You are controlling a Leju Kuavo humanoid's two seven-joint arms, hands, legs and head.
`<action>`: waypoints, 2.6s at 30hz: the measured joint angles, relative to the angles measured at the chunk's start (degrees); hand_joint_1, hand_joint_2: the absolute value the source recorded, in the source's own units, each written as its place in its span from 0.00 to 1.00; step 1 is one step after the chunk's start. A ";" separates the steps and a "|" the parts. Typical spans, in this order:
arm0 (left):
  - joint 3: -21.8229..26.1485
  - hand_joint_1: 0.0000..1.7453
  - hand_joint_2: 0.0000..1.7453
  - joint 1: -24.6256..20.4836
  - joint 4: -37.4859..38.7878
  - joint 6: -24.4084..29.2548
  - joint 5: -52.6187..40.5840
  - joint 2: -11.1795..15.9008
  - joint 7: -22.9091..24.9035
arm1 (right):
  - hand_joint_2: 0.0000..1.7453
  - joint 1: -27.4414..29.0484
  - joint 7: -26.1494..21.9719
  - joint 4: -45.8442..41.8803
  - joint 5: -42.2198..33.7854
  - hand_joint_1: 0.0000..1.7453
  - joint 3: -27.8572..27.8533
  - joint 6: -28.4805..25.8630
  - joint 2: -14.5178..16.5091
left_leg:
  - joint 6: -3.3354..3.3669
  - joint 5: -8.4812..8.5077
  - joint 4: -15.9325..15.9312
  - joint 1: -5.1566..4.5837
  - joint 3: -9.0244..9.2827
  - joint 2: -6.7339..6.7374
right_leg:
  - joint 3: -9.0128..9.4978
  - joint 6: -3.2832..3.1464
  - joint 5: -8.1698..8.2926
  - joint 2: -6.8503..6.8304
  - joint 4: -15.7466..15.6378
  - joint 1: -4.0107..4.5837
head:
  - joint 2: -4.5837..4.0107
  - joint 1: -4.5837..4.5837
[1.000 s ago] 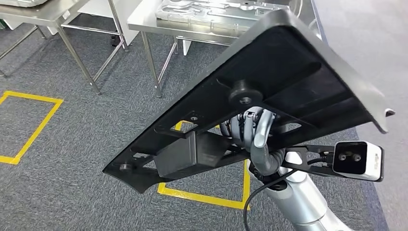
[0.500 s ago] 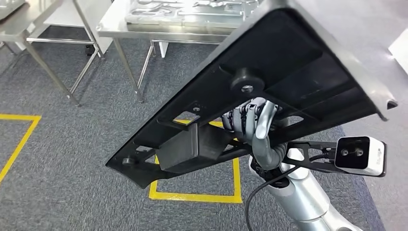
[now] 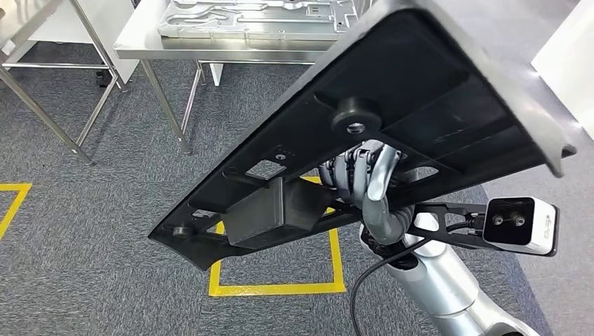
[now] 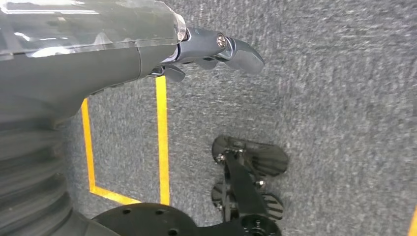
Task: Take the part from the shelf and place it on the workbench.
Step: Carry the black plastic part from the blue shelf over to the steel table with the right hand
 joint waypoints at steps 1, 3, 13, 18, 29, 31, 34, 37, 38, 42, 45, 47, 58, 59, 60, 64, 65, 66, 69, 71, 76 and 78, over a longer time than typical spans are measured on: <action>-0.01 0.00 1.00 0.03 0.00 -0.01 0.00 -0.01 -0.07 | 1.00 0.10 -0.23 0.16 0.06 1.00 0.02 0.08 -0.21 | 0.27 -0.01 -0.08 0.01 0.10 0.10 | -1.44 0.27 -1.50 -0.63 2.93 -0.08 | 0.00 0.00; -0.01 0.00 1.00 0.18 0.00 -0.02 0.00 0.01 -0.11 | 1.00 0.52 -0.51 0.46 0.16 1.00 0.03 0.24 -0.68 | 0.54 -0.19 -0.07 -0.06 0.17 0.26 | -5.73 0.67 -4.70 -1.30 10.79 -0.20 | 0.00 0.00; -0.02 0.00 1.00 0.36 0.00 -0.02 0.00 -0.08 -0.16 | 1.00 1.19 -0.65 1.24 0.27 1.00 0.05 0.57 -1.91 | -1.15 -2.21 -0.38 -0.39 2.14 0.85 | -0.54 -1.60 2.91 -2.03 -2.64 0.55 | 0.00 0.00; -0.05 0.00 1.00 0.36 0.00 -0.19 0.00 0.04 -0.32 | 1.00 1.27 -0.70 1.48 0.19 1.00 0.04 0.48 -2.30 | -2.35 -7.37 11.81 -0.16 -3.96 0.62 | 1.54 -2.74 2.04 -1.63 -3.80 0.09 | 0.00 -0.02; -0.22 0.00 1.00 0.54 0.00 -0.34 0.00 0.35 -0.40 | 1.00 0.74 -0.07 1.76 -1.19 1.00 0.06 -1.07 -3.37 | -0.13 0.31 0.40 -0.25 -1.26 0.42 | 4.39 -0.65 -1.59 -0.77 -2.22 0.38 | 0.00 -0.01; -0.24 0.00 1.00 0.46 0.00 -0.40 0.00 0.43 -0.41 | 1.00 0.06 0.39 1.71 -1.62 1.00 0.06 -1.55 -3.46 | 0.51 -0.08 -0.03 -0.06 -0.18 0.41 | 2.50 -0.04 -2.88 -1.12 1.49 0.20 | 0.00 -0.01; -0.24 0.00 1.00 0.39 0.00 -0.39 0.00 0.50 -0.41 | 1.00 -0.46 0.58 1.72 -2.02 1.00 0.21 -1.93 -3.75 | 0.77 -1.15 -0.23 -0.07 1.17 0.40 | -4.63 0.57 -6.12 -1.44 11.96 -0.12 | 0.00 0.00; -0.25 0.00 1.00 0.56 0.00 -0.37 0.00 0.51 -0.44 | 1.00 -0.65 0.84 1.73 -2.28 1.00 0.66 -2.44 -3.94 | 0.52 -2.77 -0.24 -0.08 3.33 0.35 | -7.00 0.31 -2.86 -1.54 10.70 -0.12 | 0.00 0.01; -0.26 0.00 1.00 0.57 0.00 -0.38 0.00 0.51 -0.50 | 1.00 -0.80 0.95 1.73 -2.38 1.00 0.81 -2.59 -3.95 | 0.39 -3.41 -0.30 -0.09 4.10 0.33 | -6.11 -0.05 0.13 -1.59 6.92 -0.03 | 0.00 0.01; -0.30 0.00 1.00 0.34 0.00 -0.43 0.00 0.45 -0.70 | 1.00 -1.27 1.32 1.60 -2.61 1.00 1.19 -2.97 -4.03 | -0.79 -5.08 -0.51 -0.24 6.12 0.35 | -3.86 -1.40 5.00 -1.84 -1.83 0.89 | 0.00 0.01; -0.35 0.00 1.00 0.19 0.00 -0.44 0.00 0.50 -0.74 | 1.00 -1.52 1.36 1.29 -2.64 1.00 1.25 -3.21 -4.13 | -1.58 -4.72 1.64 -0.18 5.99 0.40 | -2.06 -2.42 4.36 -1.62 -2.80 0.69 | 0.00 0.01; -0.43 0.00 1.00 0.06 0.00 -0.45 0.00 0.51 -0.74 | 1.00 -1.73 1.30 1.24 -2.66 1.00 1.38 -3.42 -4.16 | -2.00 -5.65 7.60 -0.04 2.58 0.36 | -0.63 -2.91 3.58 -1.61 -3.21 0.55 | 0.00 0.01; -0.91 0.00 1.00 0.56 0.00 -0.43 0.00 0.70 -0.90 | 1.00 -2.27 0.91 1.73 -3.48 1.00 2.61 -4.44 -5.16 | -0.29 2.00 0.59 -0.60 -3.06 0.17 | 5.69 -1.69 -1.95 -0.80 -2.74 0.97 | 0.00 0.02; -1.03 0.00 1.00 0.57 0.00 -0.46 0.00 0.70 -0.97 | 1.00 -2.32 0.78 1.78 -3.18 1.00 2.60 -4.82 -5.40 | 0.05 2.15 0.27 -0.51 -2.60 0.07 | 5.54 -1.37 -1.84 -0.88 -2.02 0.90 | 0.00 0.03; -1.16 0.00 1.00 0.56 0.00 -0.51 0.00 0.71 -1.03 | 1.00 -2.35 0.58 1.79 -2.56 1.00 2.60 -5.19 -5.66 | 0.35 2.03 -0.09 -0.38 -2.09 -0.03 | 4.96 -1.05 -1.68 -0.98 -0.59 0.84 | 0.00 0.03; -1.48 0.00 1.00 0.52 0.00 -0.61 0.00 0.68 -1.34 | 1.00 -0.97 -0.55 1.78 1.77 1.00 2.79 -5.37 -6.44 | 0.96 0.88 -0.55 -0.13 -0.40 -0.72 | -2.99 0.43 -5.74 -1.28 11.13 0.01 | 0.00 0.02; -1.51 0.00 1.00 0.63 0.00 -0.58 0.00 0.65 -1.39 | 1.00 -0.06 -0.68 1.78 2.81 1.00 2.81 -4.86 -6.44 | 0.93 0.41 -0.55 -0.09 0.09 -0.91 | -4.86 0.68 -6.90 -1.36 13.05 -0.27 | 0.00 0.02; -1.52 0.00 1.00 0.76 0.00 -0.54 0.00 0.60 -1.42 | 1.00 0.88 -0.72 1.78 3.61 1.00 2.78 -4.13 -6.33 | 0.88 -0.10 -0.55 -0.03 0.71 -1.09 | -5.90 0.86 -7.09 -1.44 13.32 -0.49 | 0.00 0.02; -1.51 0.00 1.00 0.97 0.00 -0.42 0.00 0.40 -1.39 | 1.00 2.55 -0.73 1.79 4.41 1.00 2.47 -2.26 -5.62 | 0.31 -1.95 -0.52 0.11 3.11 -1.44 | -4.26 1.07 -0.33 -1.66 4.17 -0.90 | 0.00 0.02; -1.51 0.00 1.00 0.90 0.00 -0.39 0.00 0.34 -1.31 | 1.00 2.83 -0.71 1.82 4.44 1.00 2.36 -1.96 -5.04 | -0.45 -3.16 -0.69 0.04 4.18 -1.54 | -2.74 0.47 3.55 -1.79 -1.29 -0.69 | 0.00 0.02; -1.51 0.00 1.00 0.67 0.00 -0.44 0.00 0.27 -1.20 | 1.00 3.44 -0.60 1.46 5.33 1.00 2.02 -1.24 -3.16 | -2.09 -3.88 2.09 0.09 4.76 -0.99 | -0.15 -2.14 3.39 -1.65 -3.00 -0.50 | 0.00 -0.02; -1.51 0.00 1.00 0.51 0.00 -0.45 0.00 0.21 -1.16 | 1.00 3.87 -0.51 1.17 6.01 1.00 1.98 -1.17 -2.04 | -2.34 -5.79 8.48 0.23 1.15 -0.68 | 0.95 -2.74 2.62 -1.69 -3.10 -0.27 | 0.00 -0.02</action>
